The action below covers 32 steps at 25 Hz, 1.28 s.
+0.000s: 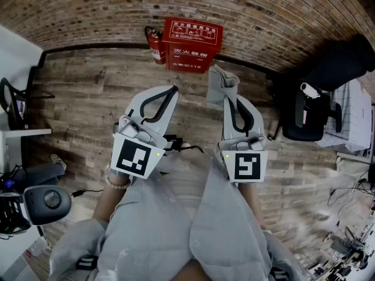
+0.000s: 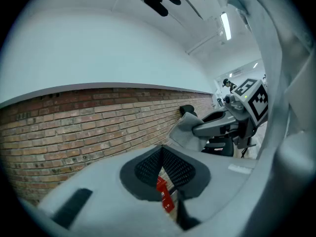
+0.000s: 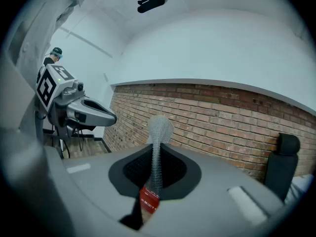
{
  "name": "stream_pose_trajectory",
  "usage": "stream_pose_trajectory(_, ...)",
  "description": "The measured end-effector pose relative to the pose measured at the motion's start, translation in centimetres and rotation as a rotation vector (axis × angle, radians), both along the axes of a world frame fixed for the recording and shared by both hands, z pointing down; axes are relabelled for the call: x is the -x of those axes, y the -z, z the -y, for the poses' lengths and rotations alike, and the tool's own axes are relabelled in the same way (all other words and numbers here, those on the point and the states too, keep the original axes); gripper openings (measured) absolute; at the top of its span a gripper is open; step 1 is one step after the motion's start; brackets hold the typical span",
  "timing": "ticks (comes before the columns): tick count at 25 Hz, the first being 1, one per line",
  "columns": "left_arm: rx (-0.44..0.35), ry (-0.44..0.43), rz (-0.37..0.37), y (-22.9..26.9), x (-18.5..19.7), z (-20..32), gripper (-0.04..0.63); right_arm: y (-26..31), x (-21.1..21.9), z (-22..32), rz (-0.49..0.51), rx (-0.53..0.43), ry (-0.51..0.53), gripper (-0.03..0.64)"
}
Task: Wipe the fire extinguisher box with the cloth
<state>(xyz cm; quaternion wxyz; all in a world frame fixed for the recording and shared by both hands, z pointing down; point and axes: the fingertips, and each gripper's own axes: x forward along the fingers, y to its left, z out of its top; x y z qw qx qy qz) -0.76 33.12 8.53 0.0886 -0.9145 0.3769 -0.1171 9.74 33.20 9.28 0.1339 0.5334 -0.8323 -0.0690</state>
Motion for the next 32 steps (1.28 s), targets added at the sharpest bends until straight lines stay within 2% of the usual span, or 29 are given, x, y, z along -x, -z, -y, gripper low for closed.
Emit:
stream_pose_trajectory(16, 0.008, -0.004, 0.001, -0.5, 0.7, 0.3, -0.002, -0.9, 0.3, 0.0, -0.006, 0.021, -0.017, 0.025)
stream_pose_trajectory(32, -0.018, -0.071, 0.002, -0.6, 3.8, -0.9, -0.002, -1.4, 3.0, -1.7, -0.023, 0.019, -0.082, 0.026)
